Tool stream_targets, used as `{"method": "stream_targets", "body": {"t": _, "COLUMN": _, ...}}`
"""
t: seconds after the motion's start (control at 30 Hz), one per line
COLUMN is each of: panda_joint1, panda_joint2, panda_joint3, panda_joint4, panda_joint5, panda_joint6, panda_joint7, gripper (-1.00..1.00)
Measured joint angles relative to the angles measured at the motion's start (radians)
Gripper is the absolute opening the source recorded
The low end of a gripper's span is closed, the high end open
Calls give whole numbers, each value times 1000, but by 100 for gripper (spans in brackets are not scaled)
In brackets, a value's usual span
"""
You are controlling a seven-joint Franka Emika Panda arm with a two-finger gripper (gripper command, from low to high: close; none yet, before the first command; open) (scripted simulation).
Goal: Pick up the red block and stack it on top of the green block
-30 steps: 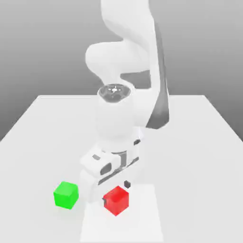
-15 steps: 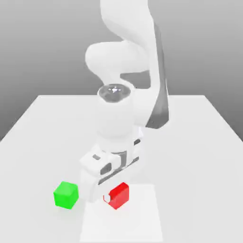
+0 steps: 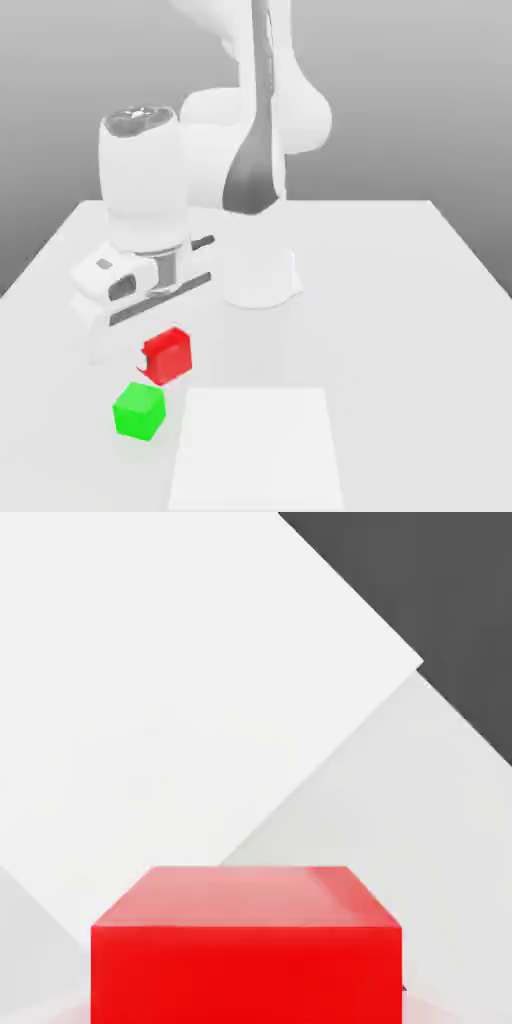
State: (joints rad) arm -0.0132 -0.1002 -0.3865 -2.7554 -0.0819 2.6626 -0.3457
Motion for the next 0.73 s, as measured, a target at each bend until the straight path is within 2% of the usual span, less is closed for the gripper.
{"method": "stream_targets", "body": {"t": 0.33, "panda_joint1": 18, "panda_joint2": 84, "panda_joint3": -21, "panda_joint4": 18, "panda_joint5": 109, "panda_joint6": 61, "panda_joint7": -120, "gripper": -100}}
{"method": "stream_targets", "body": {"t": 0.63, "panda_joint1": 0, "panda_joint2": 221, "panda_joint3": 22, "panda_joint4": 15, "panda_joint5": 253, "panda_joint6": 188, "panda_joint7": -222, "gripper": -100}}
{"method": "stream_targets", "body": {"t": 0.67, "panda_joint1": -4, "panda_joint2": 236, "panda_joint3": 29, "panda_joint4": 13, "panda_joint5": 267, "panda_joint6": 201, "panda_joint7": -232, "gripper": 100}}
{"method": "stream_targets", "body": {"t": 0.73, "panda_joint1": -4, "panda_joint2": 236, "panda_joint3": 29, "panda_joint4": 13, "panda_joint5": 267, "panda_joint6": 201, "panda_joint7": -232, "gripper": 100}}
